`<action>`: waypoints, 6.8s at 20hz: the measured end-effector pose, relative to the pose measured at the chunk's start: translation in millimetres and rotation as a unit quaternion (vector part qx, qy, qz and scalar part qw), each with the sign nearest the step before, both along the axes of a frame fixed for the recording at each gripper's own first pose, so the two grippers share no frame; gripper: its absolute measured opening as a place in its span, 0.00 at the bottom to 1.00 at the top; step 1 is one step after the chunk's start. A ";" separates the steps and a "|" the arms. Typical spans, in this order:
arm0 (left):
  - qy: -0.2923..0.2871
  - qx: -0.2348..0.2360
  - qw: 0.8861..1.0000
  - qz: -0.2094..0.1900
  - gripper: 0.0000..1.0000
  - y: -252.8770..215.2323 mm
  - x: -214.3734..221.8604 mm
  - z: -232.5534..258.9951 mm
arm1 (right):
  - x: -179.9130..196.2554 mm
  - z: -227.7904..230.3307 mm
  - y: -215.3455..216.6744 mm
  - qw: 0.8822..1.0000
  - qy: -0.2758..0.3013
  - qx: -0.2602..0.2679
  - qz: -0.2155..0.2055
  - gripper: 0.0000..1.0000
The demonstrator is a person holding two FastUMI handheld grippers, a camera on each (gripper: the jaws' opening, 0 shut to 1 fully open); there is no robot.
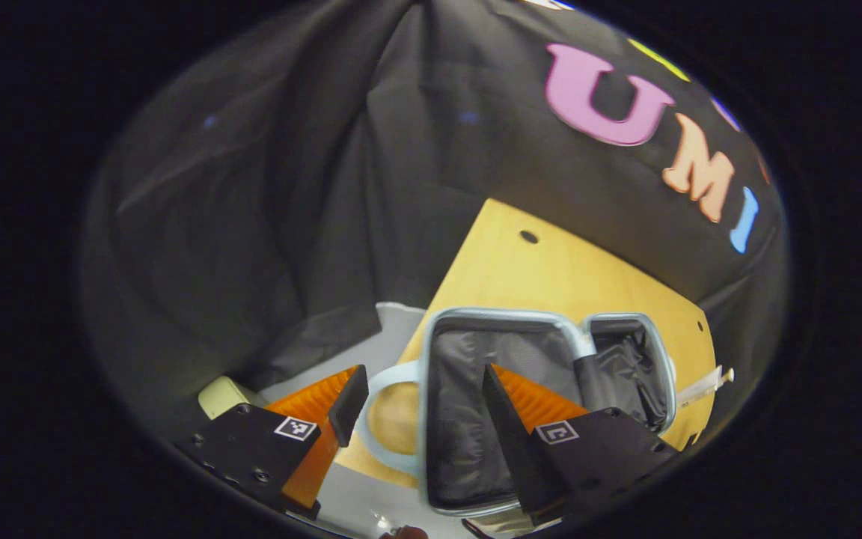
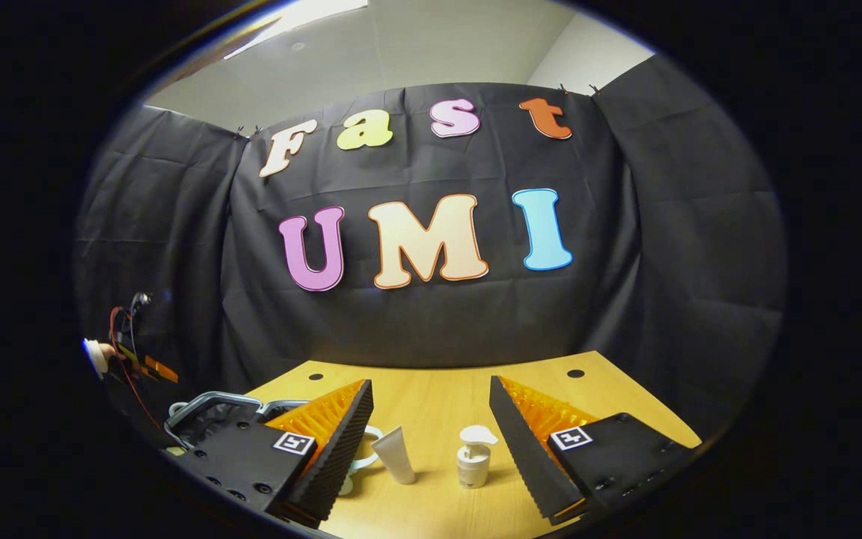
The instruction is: First open the suitcase, pack the skin care products into it, and then close the suitcase.
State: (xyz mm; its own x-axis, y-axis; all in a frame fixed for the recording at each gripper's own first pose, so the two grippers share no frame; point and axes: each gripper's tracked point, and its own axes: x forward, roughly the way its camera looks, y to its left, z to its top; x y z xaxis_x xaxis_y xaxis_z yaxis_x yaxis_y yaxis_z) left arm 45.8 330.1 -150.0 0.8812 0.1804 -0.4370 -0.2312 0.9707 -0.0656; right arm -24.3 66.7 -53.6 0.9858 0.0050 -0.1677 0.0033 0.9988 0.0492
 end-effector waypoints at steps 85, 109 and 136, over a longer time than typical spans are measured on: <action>0.107 -0.091 0.986 -0.086 0.89 -266.9 69.4 -128.2 | 29.6 -208.0 205.6 0.928 0.287 0.047 0.234 0.59; -0.031 -0.143 0.966 0.213 0.94 45.4 -76.3 -91.4 | 53.7 -280.1 239.1 0.906 0.364 0.033 0.215 0.67; 0.001 -0.199 0.968 0.153 0.01 63.9 -40.7 -104.5 | 15.7 -147.3 99.7 0.955 0.243 -0.013 0.169 0.92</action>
